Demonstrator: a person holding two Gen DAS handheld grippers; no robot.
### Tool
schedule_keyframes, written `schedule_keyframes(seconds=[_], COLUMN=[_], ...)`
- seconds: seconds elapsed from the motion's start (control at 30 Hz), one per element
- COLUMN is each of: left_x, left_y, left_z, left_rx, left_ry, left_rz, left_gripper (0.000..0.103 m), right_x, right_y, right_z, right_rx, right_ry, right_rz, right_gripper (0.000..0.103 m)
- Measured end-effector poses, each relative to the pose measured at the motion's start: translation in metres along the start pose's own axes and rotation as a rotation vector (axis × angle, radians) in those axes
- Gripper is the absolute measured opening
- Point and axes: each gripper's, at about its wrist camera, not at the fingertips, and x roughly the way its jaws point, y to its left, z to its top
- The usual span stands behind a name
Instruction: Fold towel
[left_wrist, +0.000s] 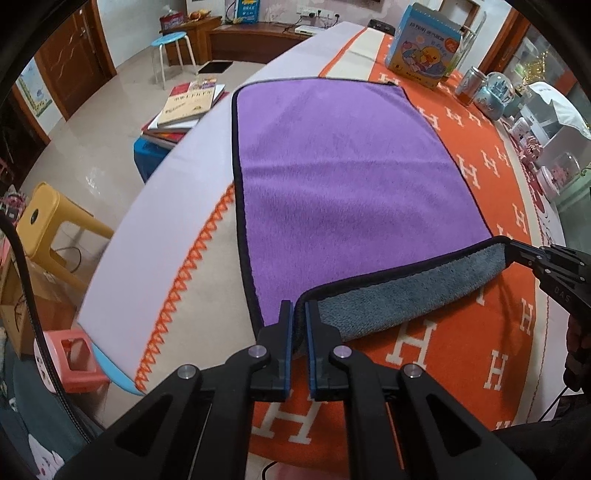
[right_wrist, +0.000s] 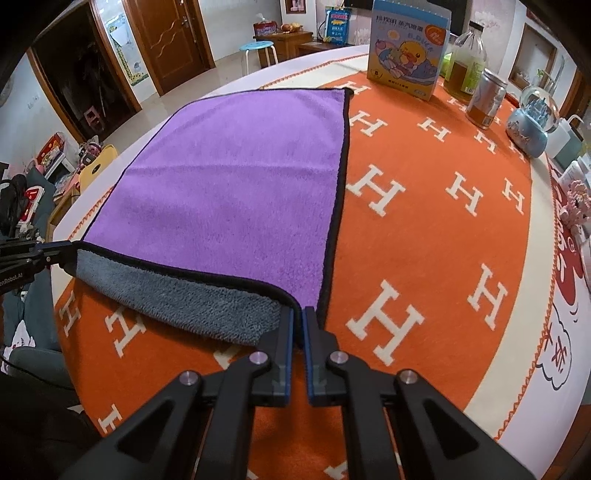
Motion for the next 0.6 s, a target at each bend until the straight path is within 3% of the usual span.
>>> schedule_keyframes(seconds=[0.6], left_x=[-0.05], left_y=[0.009], left_z=[0.057], left_rx=[0.081], left_ry=[-0.197], left_rz=[0.014], left_gripper=[0.004], right_x=[-0.035], right_y=[-0.001], right_z=[0.047], right_rx=[0.055], right_ry=[-0.201], right_rz=[-0.052], right_gripper=[0.004])
